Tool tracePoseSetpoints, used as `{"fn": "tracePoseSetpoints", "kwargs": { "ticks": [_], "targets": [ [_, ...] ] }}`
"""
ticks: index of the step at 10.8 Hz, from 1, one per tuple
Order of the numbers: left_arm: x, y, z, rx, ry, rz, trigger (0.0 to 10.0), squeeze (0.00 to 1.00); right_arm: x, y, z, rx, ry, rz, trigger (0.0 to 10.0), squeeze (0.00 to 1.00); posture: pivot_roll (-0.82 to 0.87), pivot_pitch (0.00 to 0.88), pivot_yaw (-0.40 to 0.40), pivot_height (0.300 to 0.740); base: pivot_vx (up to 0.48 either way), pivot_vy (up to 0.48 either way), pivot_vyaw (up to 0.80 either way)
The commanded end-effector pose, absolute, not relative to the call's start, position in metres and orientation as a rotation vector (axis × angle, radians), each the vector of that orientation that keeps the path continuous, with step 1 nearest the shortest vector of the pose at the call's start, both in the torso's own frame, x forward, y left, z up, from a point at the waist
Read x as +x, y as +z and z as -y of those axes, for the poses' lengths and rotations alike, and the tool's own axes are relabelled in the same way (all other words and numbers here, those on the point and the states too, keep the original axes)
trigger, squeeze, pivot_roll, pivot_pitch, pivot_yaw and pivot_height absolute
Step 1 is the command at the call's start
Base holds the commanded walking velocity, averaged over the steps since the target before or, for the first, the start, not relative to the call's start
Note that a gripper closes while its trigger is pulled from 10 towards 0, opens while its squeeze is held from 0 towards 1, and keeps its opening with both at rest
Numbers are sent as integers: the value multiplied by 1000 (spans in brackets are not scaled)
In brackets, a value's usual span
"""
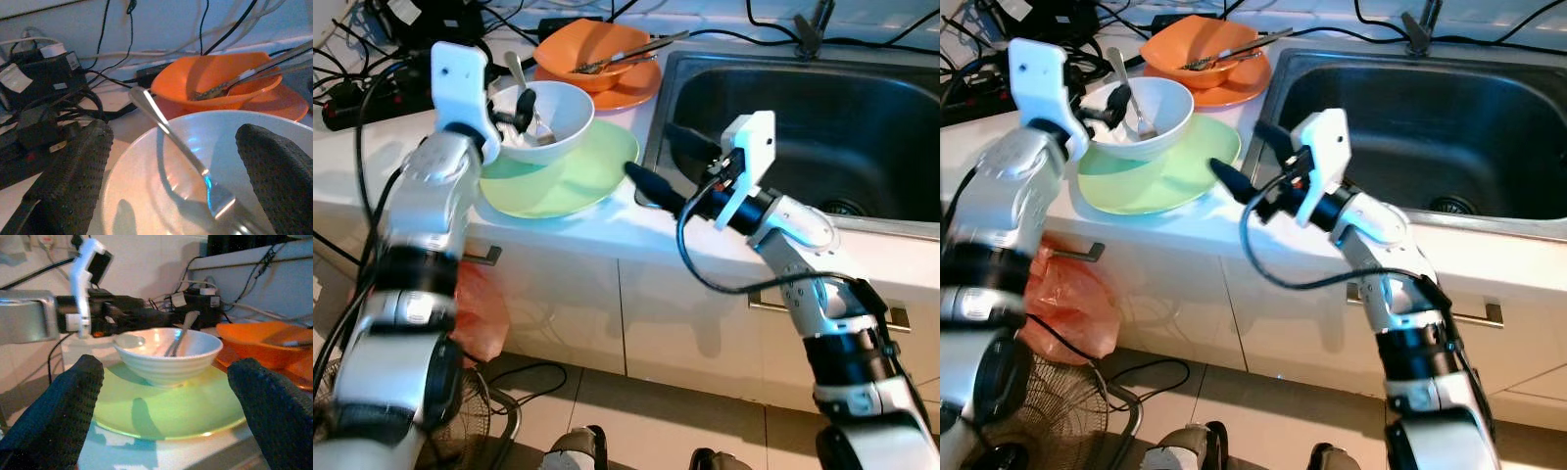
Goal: Kitchen organization
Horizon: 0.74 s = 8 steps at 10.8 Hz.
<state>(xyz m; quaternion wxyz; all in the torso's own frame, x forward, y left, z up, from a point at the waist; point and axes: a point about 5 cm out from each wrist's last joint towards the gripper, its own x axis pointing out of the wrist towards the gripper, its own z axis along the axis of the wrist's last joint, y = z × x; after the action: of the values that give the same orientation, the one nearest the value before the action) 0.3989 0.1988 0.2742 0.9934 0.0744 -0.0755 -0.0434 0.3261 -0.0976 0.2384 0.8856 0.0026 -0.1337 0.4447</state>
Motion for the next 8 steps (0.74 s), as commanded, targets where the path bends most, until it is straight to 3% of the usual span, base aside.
{"fn": "tracePoseSetpoints", "kwargs": {
  "ticks": [1,8],
  "targets": [
    [401,278,-200,140,-81,151,10000,0,321,240,95,18,937,278,10000,0,113,138,79,740,0,0,0],
    [422,267,-193,-78,-91,-83,10000,0,306,243,91,23,927,246,10000,0,120,166,106,740,0,0,0]
  ]
}}
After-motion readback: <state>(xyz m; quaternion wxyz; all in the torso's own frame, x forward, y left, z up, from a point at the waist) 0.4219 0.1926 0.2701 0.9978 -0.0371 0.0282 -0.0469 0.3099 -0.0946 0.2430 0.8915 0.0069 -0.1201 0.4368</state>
